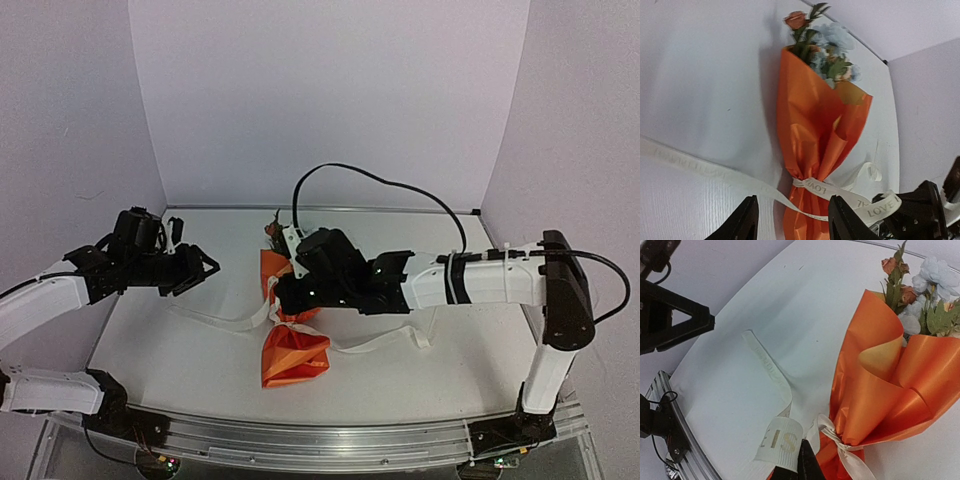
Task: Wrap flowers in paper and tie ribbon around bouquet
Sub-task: Pick up the half-tied ribbon from the folded bouquet.
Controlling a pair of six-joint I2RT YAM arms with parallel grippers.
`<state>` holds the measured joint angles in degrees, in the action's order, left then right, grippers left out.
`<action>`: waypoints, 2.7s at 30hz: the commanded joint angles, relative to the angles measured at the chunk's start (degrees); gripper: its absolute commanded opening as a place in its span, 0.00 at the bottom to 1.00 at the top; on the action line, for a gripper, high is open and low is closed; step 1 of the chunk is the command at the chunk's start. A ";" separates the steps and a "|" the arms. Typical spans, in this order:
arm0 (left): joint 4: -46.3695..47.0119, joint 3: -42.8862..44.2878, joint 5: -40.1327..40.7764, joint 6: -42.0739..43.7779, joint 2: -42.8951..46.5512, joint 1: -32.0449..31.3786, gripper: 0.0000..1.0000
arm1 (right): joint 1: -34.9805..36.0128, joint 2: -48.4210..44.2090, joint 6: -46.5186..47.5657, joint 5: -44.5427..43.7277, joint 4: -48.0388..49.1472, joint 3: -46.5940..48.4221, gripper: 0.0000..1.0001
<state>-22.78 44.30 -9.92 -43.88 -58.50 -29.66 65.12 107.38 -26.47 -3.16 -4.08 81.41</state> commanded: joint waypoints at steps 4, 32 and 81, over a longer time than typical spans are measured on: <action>29.36 -3.36 -3.97 15.57 -7.10 -7.77 0.51 | -2.07 -2.85 -6.13 -0.58 1.45 -3.38 0.00; 37.50 -1.02 -12.42 22.90 -27.42 -13.23 0.48 | -9.49 -3.23 -19.93 8.09 0.97 -5.95 0.00; 35.28 2.87 6.24 26.85 -28.09 -21.38 0.00 | -8.42 -4.53 -29.90 10.10 -1.44 -3.66 0.28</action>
<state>9.21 47.88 -5.22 -17.82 -87.57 -51.11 56.29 106.37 -56.50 8.39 -4.63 78.64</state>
